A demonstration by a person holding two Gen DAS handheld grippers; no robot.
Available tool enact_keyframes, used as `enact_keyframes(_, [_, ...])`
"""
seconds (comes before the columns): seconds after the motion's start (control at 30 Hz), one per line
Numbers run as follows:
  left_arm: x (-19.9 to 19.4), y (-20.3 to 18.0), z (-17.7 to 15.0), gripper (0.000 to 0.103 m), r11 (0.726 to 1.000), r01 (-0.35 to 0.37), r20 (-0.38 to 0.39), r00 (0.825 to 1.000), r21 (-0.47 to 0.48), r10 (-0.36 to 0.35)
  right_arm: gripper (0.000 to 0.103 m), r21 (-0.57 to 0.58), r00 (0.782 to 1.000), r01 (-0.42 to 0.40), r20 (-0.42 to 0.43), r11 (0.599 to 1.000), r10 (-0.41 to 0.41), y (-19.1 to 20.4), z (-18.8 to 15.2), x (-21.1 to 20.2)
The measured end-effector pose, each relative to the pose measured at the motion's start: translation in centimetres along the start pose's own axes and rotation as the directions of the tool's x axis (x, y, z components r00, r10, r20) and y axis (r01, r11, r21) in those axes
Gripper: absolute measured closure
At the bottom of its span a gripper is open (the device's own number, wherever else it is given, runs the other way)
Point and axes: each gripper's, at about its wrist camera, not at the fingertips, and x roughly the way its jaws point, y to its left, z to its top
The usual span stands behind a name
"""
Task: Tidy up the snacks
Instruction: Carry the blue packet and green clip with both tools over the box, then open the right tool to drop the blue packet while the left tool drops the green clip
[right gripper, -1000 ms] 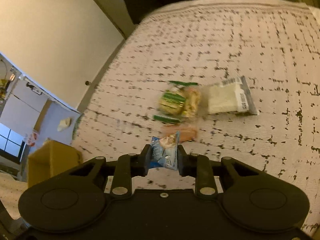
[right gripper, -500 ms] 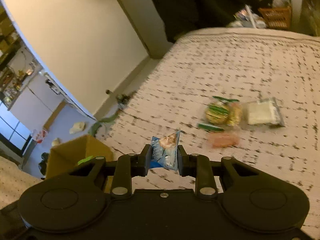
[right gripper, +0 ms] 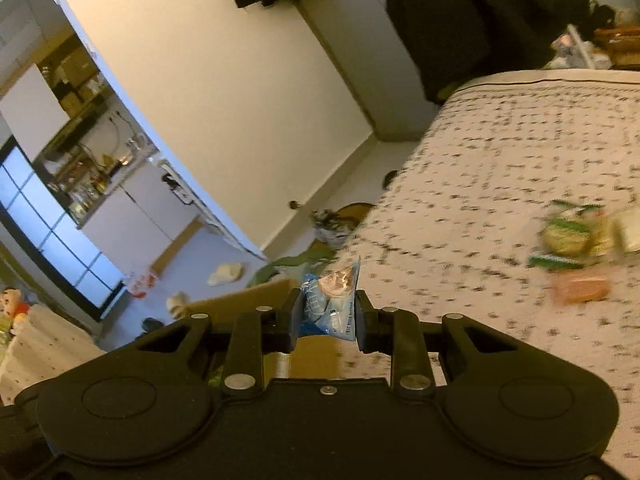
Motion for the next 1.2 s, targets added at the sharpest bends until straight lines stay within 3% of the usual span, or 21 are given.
enact_keyframes(0.27, [1.7, 4.3, 1.4, 0.079, 0.990, -0.078, -0.017, 0.997, -0.119, 0.076, 0.076, 0.030, 0.998, -0.061, -0.019, 0.998, 0.061, 2.1, -1.0, 2.7])
enact_keyframes(0.57, [2.8, 7.1, 1.6, 0.078, 0.968, -0.112, -0.044, 0.993, -0.223, 0.105, 0.071, 0.081, 0.990, -0.126, -0.058, 0.989, 0.131, 3.3, -1.9, 4.7])
enact_keyframes(0.63, [3.0, 7.6, 1.8, 0.074, 0.961, -0.118, -0.045, 0.993, -0.250, 0.110, 0.050, 0.084, 0.990, -0.119, -0.060, 0.989, 0.125, 3.3, -1.9, 4.7])
enact_keyframes(0.83, [2.9, 8.7, 2.0, 0.059, 0.940, -0.108, -0.059, 0.994, -0.325, 0.094, 0.049, 0.094, 0.993, -0.106, -0.046, 0.990, 0.111, 2.7, -1.7, 3.6])
enact_keyframes(0.93, [2.8, 8.2, 2.1, 0.055, 0.942, -0.107, -0.055, 0.994, -0.319, 0.094, 0.047, 0.086, 0.995, -0.079, -0.047, 0.993, 0.083, 2.4, -1.4, 2.8])
enact_keyframes(1.0, [2.6, 7.8, 2.2, 0.046, 0.948, -0.101, -0.051, 0.995, -0.301, 0.090, 0.045, 0.070, 0.997, -0.058, -0.049, 0.996, 0.062, 2.3, -1.2, 2.2])
enact_keyframes(1.1, [2.6, 6.9, 2.1, 0.027, 0.957, -0.115, -0.057, 0.993, -0.267, 0.104, 0.037, 0.032, 0.999, -0.001, -0.051, 0.999, 0.003, 2.1, -0.7, 1.1])
enact_keyframes(1.2, [2.7, 6.1, 1.8, 0.024, 0.967, -0.113, -0.080, 0.992, -0.230, 0.097, 0.032, -0.032, 0.995, 0.083, -0.058, 0.996, -0.084, 1.7, 0.0, -0.1])
